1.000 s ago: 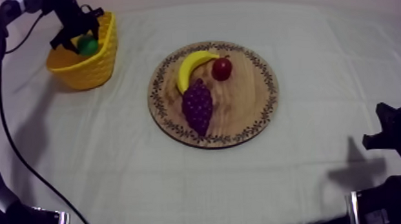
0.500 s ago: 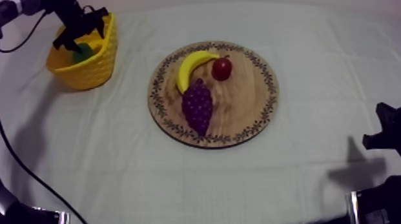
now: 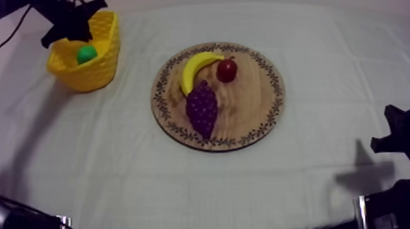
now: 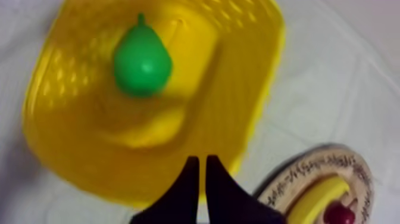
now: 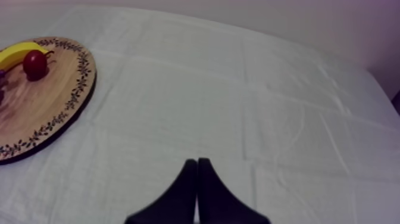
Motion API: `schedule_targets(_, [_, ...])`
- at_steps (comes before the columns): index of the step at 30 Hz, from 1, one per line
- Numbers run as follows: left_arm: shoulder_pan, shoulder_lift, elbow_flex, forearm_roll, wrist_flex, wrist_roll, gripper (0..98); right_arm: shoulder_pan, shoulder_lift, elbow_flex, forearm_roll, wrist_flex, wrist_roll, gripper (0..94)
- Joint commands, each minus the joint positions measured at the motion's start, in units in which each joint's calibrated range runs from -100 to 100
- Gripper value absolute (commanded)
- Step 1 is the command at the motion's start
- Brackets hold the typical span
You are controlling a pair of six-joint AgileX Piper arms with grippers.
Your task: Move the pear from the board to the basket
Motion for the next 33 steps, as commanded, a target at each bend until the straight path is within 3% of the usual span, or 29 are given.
schedule_targets(1, [0.8, -13.4, 11.2, -0.01, -3.5, 0.0, 0.4, 0.0, 0.0, 0.0, 0.0, 0.0, 0.0, 0.3])
schedule_targets(9, [3.0, -41.4, 37.6, -0.04, -14.6, 0.5, 0.1, 0.0, 0.0, 0.0, 0.0, 0.0, 0.0, 0.3])
schedule_targets(20, [2.2, -72.3, 61.0, 0.22, -13.6, 0.2, 0.1, 0.0, 0.0, 0.0, 0.0, 0.0, 0.0, 0.3])
schedule_targets(25, [0.8, -83.5, 68.3, 1.22, -12.9, -2.9, 0.1, 0.0, 0.0, 0.0, 0.0, 0.0, 0.0, 0.3])
schedule_targets(28, [0.1, -90.1, 71.5, 2.86, -13.5, -6.0, 0.1, 0.0, 0.0, 0.0, 0.0, 0.0, 0.0, 0.3])
schedule_targets(33, [-1.5, -101.7, 76.1, 5.44, -15.5, -14.4, 0.1, 0.0, 0.0, 0.0, 0.0, 0.0, 0.0, 0.3])
